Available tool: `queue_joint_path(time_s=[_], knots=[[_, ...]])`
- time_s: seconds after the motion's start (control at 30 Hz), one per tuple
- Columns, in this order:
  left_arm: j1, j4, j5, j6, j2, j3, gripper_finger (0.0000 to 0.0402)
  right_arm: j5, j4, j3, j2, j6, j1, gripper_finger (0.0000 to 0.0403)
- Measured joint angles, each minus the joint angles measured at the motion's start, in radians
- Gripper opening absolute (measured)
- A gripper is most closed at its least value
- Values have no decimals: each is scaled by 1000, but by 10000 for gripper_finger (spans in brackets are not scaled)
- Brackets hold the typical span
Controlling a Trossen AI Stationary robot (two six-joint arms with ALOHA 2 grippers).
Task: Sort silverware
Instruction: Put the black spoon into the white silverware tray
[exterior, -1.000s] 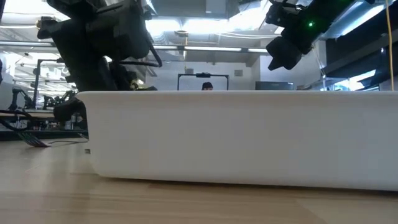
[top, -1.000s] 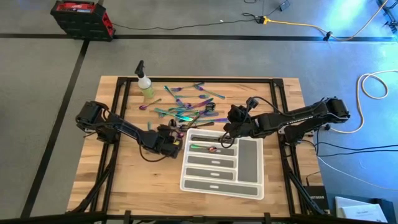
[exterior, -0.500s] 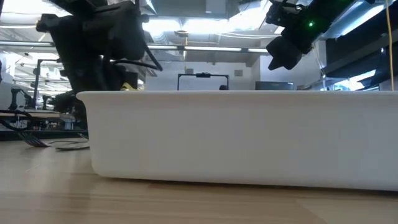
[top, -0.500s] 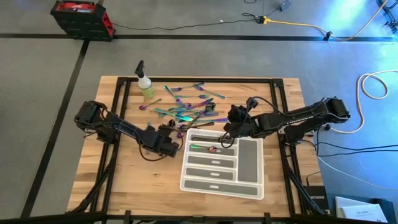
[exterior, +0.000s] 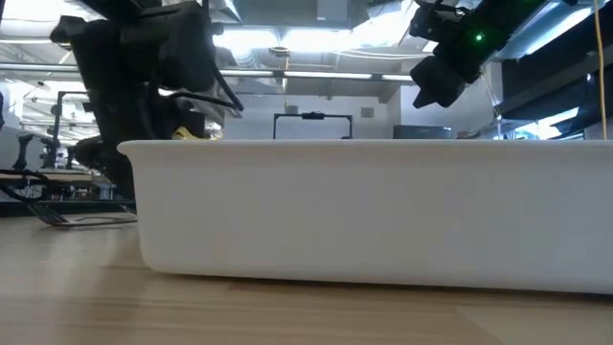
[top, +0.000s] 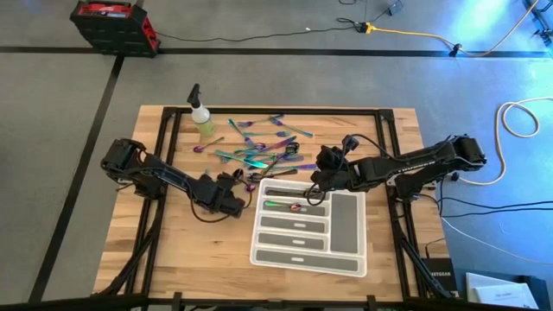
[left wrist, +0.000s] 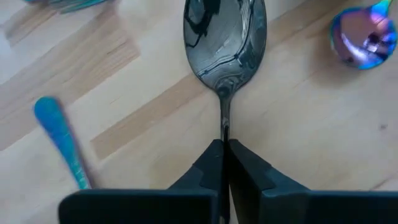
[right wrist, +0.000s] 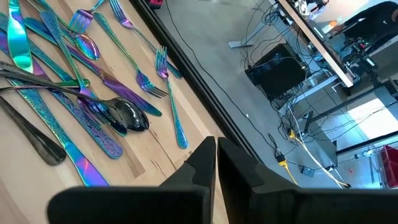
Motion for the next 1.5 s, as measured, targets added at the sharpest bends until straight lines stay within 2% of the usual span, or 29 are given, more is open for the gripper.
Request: queue_joint_path(time_s=[0.23, 0.43, 0.6, 0.73, 0.87, 0.97, 1.07, 1.2, 1.33, 1.5], knots=[[-14, -114, -8, 17, -130, 0, 0, 0, 2, 0, 0, -26, 0, 0], [-41, -120, -79, 68, -332, 2, 0, 0, 34, 0, 0, -79, -5, 0], [-71, 86, -117, 378, -463, 2, 0, 11, 61, 0, -19, -107, -7, 0], [-69, 345, -127, 678, -480, 4, 0, 73, 105, 1, -85, -106, -6, 0], [-28, 542, -72, 960, -434, 5, 0, 82, 126, 1, -164, -103, -6, 0], [42, 631, -20, 1082, -383, 5, 0, 76, 140, 1, -218, -102, -5, 0], [123, 724, 102, 1182, -322, 5, 0, 58, 141, 1, -272, -78, -1, 0], [230, 926, 298, 1270, -193, 5, 0, 52, 139, 1, -337, -65, 24, 0], [305, 1120, 439, 1327, -49, 9, 0, 49, 128, 1, -383, -46, 58, 0], [349, 1120, 567, 1382, 129, 122, 0, 46, 76, 1, -393, -7, 87, 0]])
